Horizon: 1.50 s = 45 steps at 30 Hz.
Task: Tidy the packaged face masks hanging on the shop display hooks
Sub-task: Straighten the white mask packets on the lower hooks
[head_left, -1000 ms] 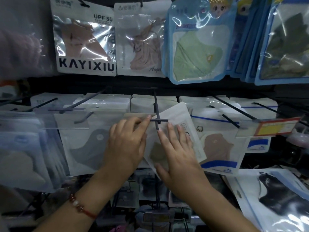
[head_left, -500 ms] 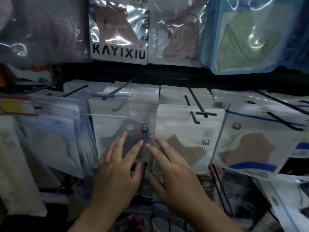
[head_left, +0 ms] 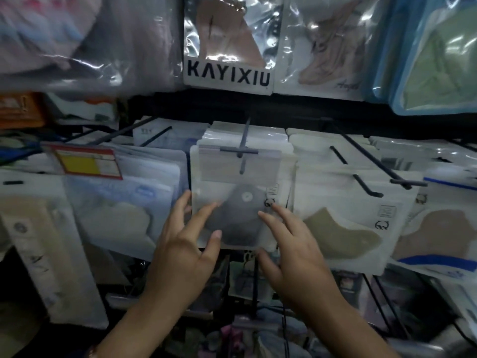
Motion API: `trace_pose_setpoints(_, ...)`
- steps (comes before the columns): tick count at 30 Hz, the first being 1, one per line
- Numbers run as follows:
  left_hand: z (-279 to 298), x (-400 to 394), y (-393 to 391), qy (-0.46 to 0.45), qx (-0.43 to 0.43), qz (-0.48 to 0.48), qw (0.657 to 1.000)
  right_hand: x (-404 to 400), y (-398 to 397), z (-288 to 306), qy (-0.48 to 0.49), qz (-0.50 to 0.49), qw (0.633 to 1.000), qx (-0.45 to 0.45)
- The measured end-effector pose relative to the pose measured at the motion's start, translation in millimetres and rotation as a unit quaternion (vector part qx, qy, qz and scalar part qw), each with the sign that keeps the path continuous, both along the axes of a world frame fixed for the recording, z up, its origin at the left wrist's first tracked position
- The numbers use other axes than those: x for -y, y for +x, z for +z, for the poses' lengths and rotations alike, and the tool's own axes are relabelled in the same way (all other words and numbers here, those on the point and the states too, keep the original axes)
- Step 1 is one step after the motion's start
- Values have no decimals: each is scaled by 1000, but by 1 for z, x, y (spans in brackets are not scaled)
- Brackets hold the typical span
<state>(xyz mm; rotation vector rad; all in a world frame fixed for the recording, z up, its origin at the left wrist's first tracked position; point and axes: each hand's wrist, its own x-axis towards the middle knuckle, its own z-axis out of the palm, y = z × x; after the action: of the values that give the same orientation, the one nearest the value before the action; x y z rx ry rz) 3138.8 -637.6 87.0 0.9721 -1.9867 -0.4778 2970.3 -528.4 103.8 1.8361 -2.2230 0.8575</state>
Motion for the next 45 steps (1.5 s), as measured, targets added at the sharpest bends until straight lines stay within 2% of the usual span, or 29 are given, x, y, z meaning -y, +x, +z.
trace_pose_setpoints(4, 4, 1, -2, 29, -10, -21, 999, 4, 0, -1, 7, -25, 999, 21)
trace_pose_setpoints(13, 16, 15, 2, 72, -127, -81, 986, 4, 9, 4, -37, -78, 988, 130)
trace_pose_setpoints(16, 19, 11, 6, 100, -181, -101, 973, 3, 11, 1, -74, -74, 979, 177)
trace_pose_setpoints(19, 24, 8, 8, 173, -226, -136, 949, 2, 13, -3, -104, -74, 965, 228)
trace_pose_setpoints(24, 39, 8, 21, 223, -188, -199, 936, 3, 17, -5, -159, -69, 921, 350)
trace_pose_setpoints(28, 45, 8, 35, 232, -173, -220, 932, 3, 24, 2, -180, -63, 900, 392)
trace_pose_setpoints(36, 53, -11, 59, 306, -207, -323, 872, -17, 34, 15, -164, -60, 819, 546)
trace_pose_setpoints(42, 53, -8, 67, 326, -214, -349, 852, -42, 39, 23, -202, -20, 788, 581)
trace_pose_setpoints(45, 49, -14, 65, 345, -216, -382, 830, -56, 39, 30, -222, -15, 783, 581)
